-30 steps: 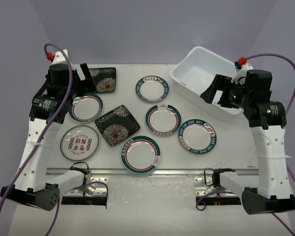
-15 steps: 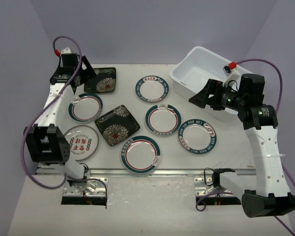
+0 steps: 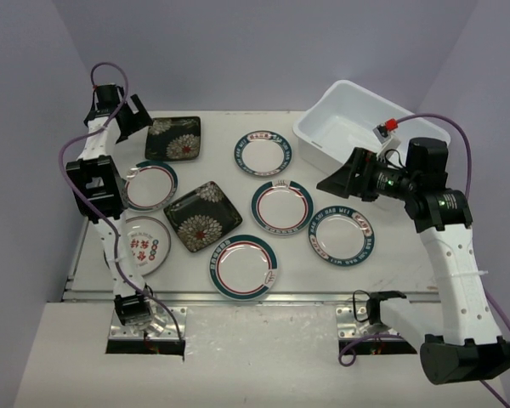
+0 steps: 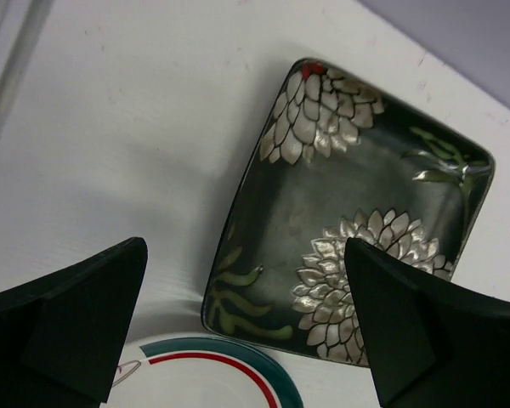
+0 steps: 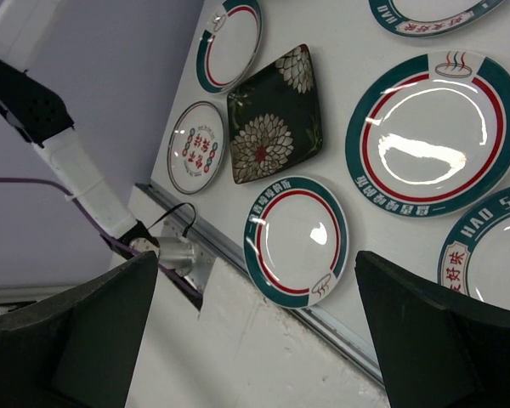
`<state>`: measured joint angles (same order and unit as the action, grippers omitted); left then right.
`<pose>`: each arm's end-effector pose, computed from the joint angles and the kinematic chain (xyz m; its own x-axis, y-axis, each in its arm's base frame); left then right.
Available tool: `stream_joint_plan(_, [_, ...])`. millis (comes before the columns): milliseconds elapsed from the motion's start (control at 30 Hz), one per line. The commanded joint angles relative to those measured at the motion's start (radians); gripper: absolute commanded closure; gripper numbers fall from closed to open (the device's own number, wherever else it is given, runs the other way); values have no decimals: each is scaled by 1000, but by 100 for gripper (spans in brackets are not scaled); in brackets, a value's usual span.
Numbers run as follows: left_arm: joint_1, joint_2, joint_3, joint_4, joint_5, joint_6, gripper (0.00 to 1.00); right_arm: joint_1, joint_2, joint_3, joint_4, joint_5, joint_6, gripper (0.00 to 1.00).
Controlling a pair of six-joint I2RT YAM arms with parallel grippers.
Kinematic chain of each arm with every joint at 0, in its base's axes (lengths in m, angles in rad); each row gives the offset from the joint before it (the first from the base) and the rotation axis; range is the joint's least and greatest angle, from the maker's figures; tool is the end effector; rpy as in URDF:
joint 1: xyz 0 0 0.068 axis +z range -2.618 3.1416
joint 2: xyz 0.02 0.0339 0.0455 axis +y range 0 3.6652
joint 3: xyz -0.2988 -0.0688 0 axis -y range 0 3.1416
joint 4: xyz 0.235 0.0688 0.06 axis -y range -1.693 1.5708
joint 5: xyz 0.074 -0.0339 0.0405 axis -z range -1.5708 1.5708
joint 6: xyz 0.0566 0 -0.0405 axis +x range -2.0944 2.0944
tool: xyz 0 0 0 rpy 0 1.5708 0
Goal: Place the plates into the plastic bin on the countertop
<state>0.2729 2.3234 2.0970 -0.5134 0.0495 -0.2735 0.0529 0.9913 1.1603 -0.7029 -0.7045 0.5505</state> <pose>0.5430 0.1491 0.2493 -0.5619 -0.4374 -0.7021 -0.4007 0.8865 -0.2316 0.1766 0.0461 0.4026 -0.7454 0.3597 -0.5612 -0.2430 0.6374 0.7312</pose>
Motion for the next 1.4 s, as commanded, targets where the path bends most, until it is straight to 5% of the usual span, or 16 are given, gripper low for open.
stream_joint_plan(0, [78, 50, 42, 8, 330, -3, 0, 8, 39, 78, 28, -37, 6, 1])
stream_joint_plan(200, [89, 167, 65, 18, 524, -8, 4, 9, 55, 122, 4, -33, -15, 1])
stream_joint_plan(500, [98, 319, 84, 29, 631, -73, 31, 10, 6, 103, -10, -28, -33, 1])
stream_joint_plan(900, [100, 376, 84, 49, 595, -108, 100, 10, -36, 53, -21, -27, 0, 1])
stream_joint_plan(1367, [60, 55, -123, 481, 818, -453, 100, 10, -29, 59, -12, -9, -10, 1])
